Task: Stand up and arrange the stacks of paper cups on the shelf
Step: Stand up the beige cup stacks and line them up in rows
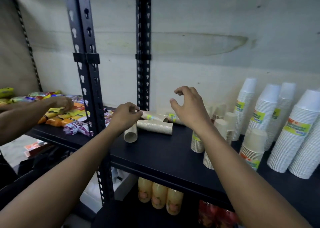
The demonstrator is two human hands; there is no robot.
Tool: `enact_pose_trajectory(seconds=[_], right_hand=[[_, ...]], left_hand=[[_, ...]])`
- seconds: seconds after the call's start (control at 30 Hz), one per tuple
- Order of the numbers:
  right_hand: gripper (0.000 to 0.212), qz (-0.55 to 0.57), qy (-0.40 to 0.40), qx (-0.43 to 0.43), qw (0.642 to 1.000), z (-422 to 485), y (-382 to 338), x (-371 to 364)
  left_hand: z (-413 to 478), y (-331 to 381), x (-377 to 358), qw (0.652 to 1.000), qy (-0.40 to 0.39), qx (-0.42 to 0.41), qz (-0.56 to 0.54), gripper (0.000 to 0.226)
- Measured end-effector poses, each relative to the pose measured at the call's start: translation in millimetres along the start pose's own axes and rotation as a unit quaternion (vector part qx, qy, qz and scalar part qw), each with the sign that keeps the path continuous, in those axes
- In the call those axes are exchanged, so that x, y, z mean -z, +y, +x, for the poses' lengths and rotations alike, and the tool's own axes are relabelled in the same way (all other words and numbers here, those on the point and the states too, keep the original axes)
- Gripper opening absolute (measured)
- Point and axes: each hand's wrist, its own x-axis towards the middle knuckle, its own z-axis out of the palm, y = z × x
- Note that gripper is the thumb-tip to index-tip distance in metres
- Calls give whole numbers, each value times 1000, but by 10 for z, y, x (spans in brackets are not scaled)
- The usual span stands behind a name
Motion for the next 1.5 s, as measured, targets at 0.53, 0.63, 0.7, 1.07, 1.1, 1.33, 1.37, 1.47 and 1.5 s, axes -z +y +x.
enact_pose_trajectory(seconds=[0.53,0.63,0.7,1.07,1.1,1.33,1.37,1.47,1.5], right_hand=[[62,-176,-274,-20,945,437,346,-1205],[63,-208,-265,25,941,401,343,-1345],[64,-228,-264,48,936,391,352,-1424],[48,-266,-213,69,938,285,486,-1589],[48,-257,-211,65,941,275,488,-1556],[57,-128,-191,2,973,432,412,-1004],[62,-107,-181,-8,978,488,386,-894],[92,-23,-161,-38,986,623,313,-552],[99,-5,-152,-42,987,642,301,-436]], left_hand=[[270,-368,-275,976,-38,141,162,57],[312,-460,-293,967,-49,165,186,71],[328,-510,-313,968,-57,170,177,77],[261,-535,-343,979,-19,168,115,69],[243,-520,-341,981,-14,164,104,69],[204,-417,-245,996,31,85,-4,79],[211,-384,-240,997,38,68,-19,82],[217,-258,-243,997,41,42,-58,91],[215,-208,-254,997,35,33,-64,93]])
